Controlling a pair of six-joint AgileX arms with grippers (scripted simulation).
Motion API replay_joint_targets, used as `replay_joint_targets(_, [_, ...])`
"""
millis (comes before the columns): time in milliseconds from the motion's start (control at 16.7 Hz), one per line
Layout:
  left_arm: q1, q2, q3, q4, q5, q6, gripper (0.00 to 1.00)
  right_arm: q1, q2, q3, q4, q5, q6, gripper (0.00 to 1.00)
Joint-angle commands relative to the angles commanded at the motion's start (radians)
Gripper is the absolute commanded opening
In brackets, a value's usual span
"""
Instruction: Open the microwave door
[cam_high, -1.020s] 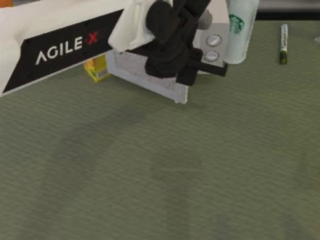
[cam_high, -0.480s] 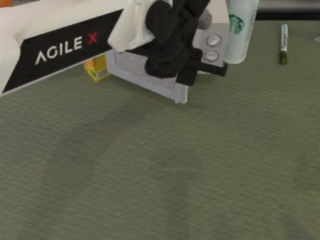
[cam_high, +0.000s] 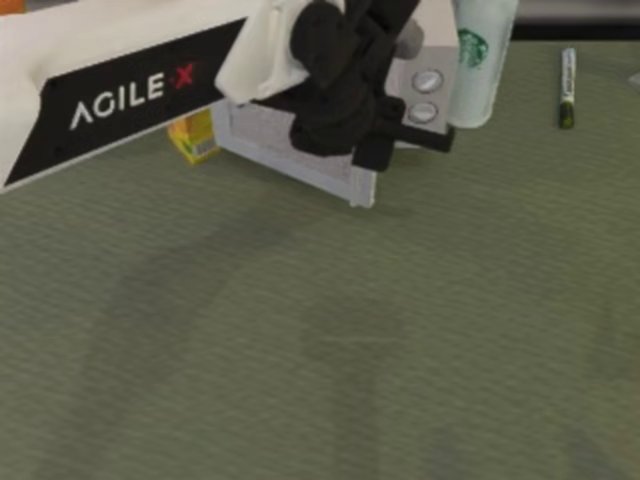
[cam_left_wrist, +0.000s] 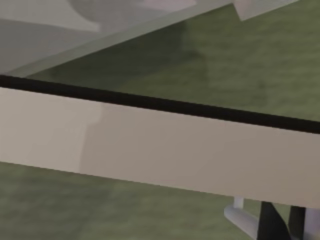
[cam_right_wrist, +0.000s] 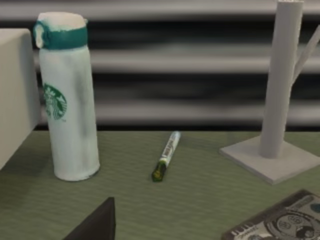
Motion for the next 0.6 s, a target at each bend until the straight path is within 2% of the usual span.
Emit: replay_joint_targets(600, [0.032,-0.091,-0.125,0.052,0.060,0.122,0.00,0.000,0.000,0.000,0.000,0.000,0.000,1.00])
